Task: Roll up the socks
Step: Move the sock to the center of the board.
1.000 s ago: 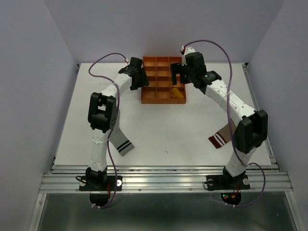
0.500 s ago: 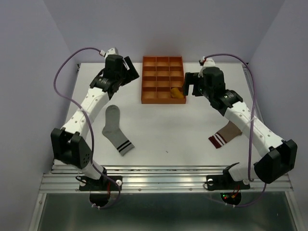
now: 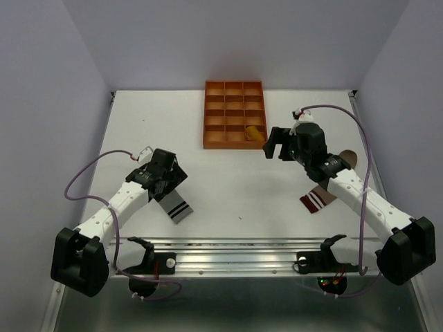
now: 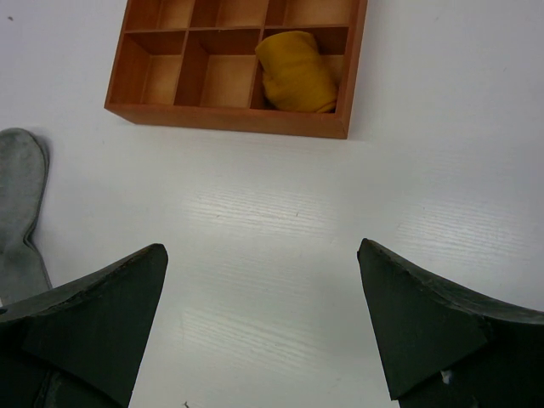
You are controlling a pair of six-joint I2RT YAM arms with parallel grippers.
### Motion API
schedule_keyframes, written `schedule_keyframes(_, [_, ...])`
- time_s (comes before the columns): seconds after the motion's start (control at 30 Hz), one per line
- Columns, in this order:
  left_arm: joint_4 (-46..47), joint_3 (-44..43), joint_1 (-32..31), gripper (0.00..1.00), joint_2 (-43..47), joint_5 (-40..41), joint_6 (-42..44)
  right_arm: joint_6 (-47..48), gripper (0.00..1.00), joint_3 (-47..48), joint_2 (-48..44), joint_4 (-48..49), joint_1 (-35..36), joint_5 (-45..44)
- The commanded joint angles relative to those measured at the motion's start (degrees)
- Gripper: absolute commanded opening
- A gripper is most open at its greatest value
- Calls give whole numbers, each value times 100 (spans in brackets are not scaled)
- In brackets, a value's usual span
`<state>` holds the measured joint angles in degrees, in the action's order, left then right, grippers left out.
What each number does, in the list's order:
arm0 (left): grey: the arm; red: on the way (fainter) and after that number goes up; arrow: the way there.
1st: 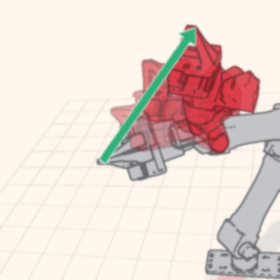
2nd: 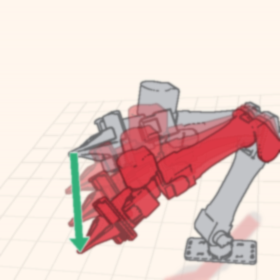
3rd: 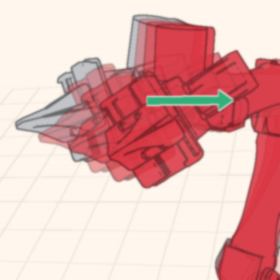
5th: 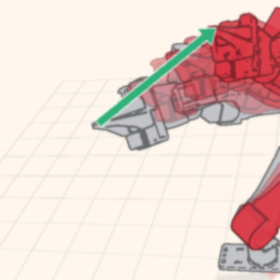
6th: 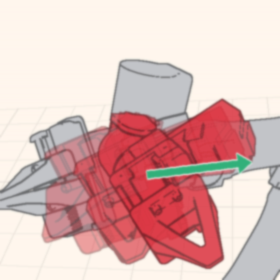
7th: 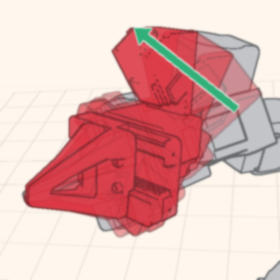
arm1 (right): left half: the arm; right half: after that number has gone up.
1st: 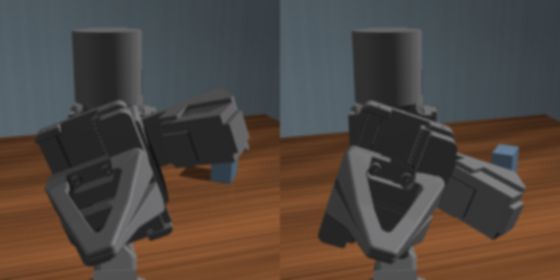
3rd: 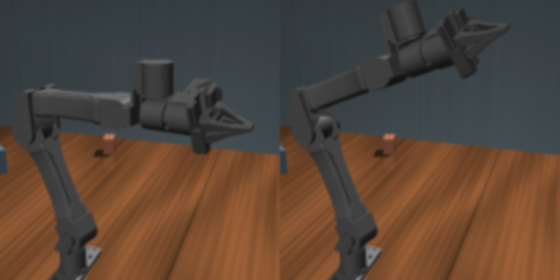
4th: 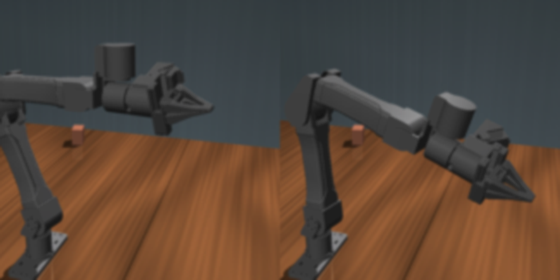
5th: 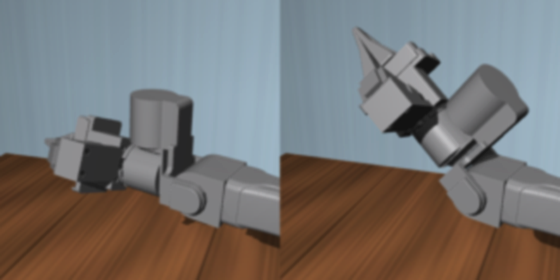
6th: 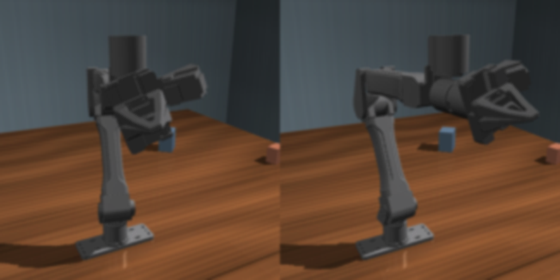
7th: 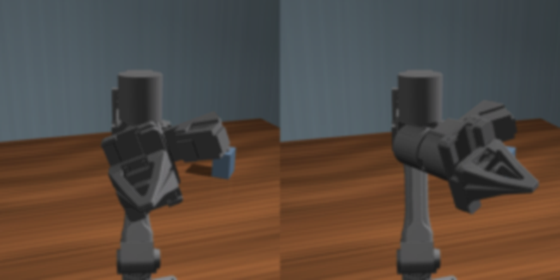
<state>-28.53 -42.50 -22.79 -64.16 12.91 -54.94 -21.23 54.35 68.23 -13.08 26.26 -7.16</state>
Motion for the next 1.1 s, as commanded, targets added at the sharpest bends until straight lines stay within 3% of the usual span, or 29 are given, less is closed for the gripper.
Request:
schedule_keyframes(0.0, [76,382,2,95,-87,353,-579,-65,100,-135,-213,429,-25,197])
schedule_keyframes(0.4, [1693,471,-226,95,-1511,-552,26,-65,100,-293,-170,438,-25,-58])
schedule_keyframes(0.67, [1895,-407,-982,95,-2714,-658,843,462,100,-565,-29,1008,-25,1198])
schedule_keyframes(0.9, [2027,-373,-1561,95,-2856,-860,1221,831,100,-715,181,1501,-25,1937])
schedule_keyframes(1.07, [2062,-408,-1650,95,-2691,-1018,1328,1480,100,-785,331,1642,440,2087])
